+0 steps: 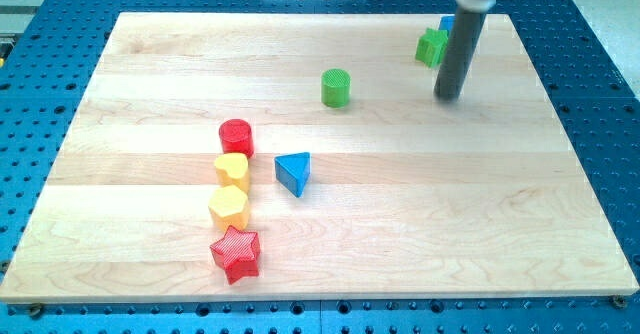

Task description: Move the green circle top left to the green star

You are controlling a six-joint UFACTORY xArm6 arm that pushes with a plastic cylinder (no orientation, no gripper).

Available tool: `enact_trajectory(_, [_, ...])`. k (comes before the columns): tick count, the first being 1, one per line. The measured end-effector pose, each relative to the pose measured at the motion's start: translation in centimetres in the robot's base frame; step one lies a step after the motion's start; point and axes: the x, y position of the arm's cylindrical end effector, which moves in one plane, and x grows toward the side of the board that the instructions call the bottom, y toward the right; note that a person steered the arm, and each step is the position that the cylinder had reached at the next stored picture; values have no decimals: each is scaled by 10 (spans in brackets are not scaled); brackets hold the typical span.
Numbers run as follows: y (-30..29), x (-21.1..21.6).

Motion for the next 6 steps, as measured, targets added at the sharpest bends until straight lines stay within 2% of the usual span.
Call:
enact_trajectory(1, [-90,31])
enact_trajectory(2, [-125,-16])
enact_trajectory(3, [-134,-31])
enact_trajectory(4, [-82,-76])
enact_trajectory(5, [-79,-87])
enact_trajectory(6, [-118,-95])
